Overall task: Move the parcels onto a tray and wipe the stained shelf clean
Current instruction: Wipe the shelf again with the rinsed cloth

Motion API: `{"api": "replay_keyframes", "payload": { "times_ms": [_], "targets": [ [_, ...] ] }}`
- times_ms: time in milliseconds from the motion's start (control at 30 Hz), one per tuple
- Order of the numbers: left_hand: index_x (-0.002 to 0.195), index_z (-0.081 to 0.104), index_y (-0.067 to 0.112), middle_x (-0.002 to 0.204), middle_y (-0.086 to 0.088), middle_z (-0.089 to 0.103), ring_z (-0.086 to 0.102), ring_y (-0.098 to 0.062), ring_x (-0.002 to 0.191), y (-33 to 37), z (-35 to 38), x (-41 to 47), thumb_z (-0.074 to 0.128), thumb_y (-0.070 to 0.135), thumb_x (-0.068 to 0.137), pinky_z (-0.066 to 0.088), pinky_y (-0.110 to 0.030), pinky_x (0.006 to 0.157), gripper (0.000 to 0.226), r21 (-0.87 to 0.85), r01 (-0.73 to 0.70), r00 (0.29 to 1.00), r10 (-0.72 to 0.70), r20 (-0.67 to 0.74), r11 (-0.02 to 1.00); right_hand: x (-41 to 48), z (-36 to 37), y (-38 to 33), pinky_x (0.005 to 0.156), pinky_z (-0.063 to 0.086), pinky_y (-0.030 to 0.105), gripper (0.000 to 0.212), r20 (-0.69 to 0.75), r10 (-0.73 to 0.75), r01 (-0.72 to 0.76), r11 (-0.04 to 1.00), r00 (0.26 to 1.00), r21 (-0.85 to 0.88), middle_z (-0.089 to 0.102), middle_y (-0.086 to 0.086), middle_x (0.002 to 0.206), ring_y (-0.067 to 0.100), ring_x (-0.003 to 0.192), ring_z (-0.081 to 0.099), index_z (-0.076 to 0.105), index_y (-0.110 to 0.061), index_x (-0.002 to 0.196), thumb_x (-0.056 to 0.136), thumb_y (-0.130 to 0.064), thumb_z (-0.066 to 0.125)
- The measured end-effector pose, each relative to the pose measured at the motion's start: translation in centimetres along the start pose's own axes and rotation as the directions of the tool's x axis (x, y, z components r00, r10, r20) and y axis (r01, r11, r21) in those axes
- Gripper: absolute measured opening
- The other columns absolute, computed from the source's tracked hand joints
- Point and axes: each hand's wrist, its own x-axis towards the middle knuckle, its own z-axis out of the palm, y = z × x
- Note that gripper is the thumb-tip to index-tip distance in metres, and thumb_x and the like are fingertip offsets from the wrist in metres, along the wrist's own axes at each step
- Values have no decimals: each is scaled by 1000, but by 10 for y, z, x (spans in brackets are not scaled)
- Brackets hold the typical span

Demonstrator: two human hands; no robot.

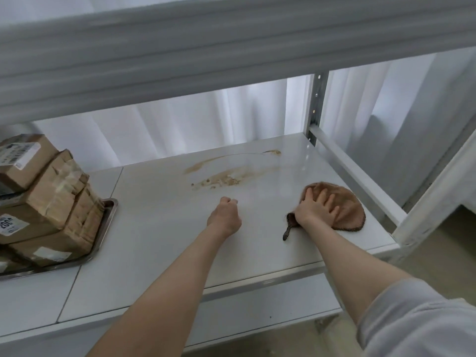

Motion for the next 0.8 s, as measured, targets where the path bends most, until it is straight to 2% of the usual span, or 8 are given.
{"api": "replay_keyframes", "payload": {
  "times_ms": [67, 133, 233, 333, 400, 500, 667, 800],
  "targets": [
    [144, 35, 7, 148, -11, 29, 46, -30, 128, 7, 0, 3, 42, 8, 95, 39, -38, 106, 50, -9, -30, 999, 30, -26, 1000, -1, 2, -13, 118, -4, 48, 59, 25, -89, 89, 996, 996, -11, -10, 7, 161, 31, 148, -11, 4, -30, 154, 100, -32, 27],
    [142, 38, 7, 147, -11, 30, 47, -29, 127, 12, 2, 8, 43, 9, 95, 39, -37, 107, 48, -25, -52, 997, 50, -63, 998, -6, 10, -32, 118, -3, 47, 57, 69, -270, 271, 962, 960, -12, -7, 6, 162, 28, 148, -9, 9, -33, 153, 100, -30, 28],
    [135, 47, 4, 146, -9, 33, 48, -28, 125, 22, 3, 14, 43, 10, 93, 38, -35, 106, 43, -69, -54, 987, 43, -158, 996, -31, 26, -66, 119, -2, 45, 56, 179, -548, 557, 831, 817, 5, -5, 0, 162, 20, 149, -7, 13, -33, 153, 100, -35, 32],
    [135, 48, 3, 148, -4, 36, 44, -23, 130, 32, 2, 21, 42, 10, 94, 36, -33, 109, 42, -58, -59, 975, 46, -217, 997, -43, 28, -77, 120, -4, 37, 65, 259, -643, 656, 754, 721, 47, -2, -3, 162, 13, 149, -6, 3, -18, 155, 101, -36, 34],
    [137, 47, 4, 149, -3, 38, 42, -22, 132, 37, 3, 26, 42, 12, 93, 34, -32, 111, 44, -58, -69, 973, 55, -226, 996, -34, 22, -66, 120, -3, 35, 63, 237, -643, 650, 758, 728, 59, 1, -3, 162, 13, 149, -4, 10, -20, 154, 100, -42, 34],
    [141, 42, 4, 149, -6, 36, 40, -23, 134, 46, 7, 28, 43, 14, 94, 33, -33, 110, 47, -46, -89, 977, 78, -198, 995, -6, 9, -40, 120, -2, 40, 51, 156, -554, 558, 829, 818, 20, -1, -2, 162, 19, 149, -3, 22, -38, 150, 100, -46, 29],
    [143, 36, 6, 149, -7, 33, 39, -25, 133, 53, 19, 26, 43, 11, 94, 35, -35, 108, 50, -51, -94, 986, 86, -141, 994, 41, -17, 20, 119, -4, 43, 53, 42, -216, 216, 976, 975, 14, -7, 1, 162, 23, 149, -7, 11, -38, 152, 101, -43, 22],
    [142, 37, 6, 148, -9, 32, 39, -26, 133, 46, 18, 22, 43, 11, 94, 35, -36, 109, 49, -34, -72, 994, 69, -84, 997, 38, -13, 37, 119, -5, 46, 55, -37, -46, 46, 999, 998, -13, -9, 5, 162, 28, 148, -11, 5, -33, 153, 101, -39, 22]
  ]
}}
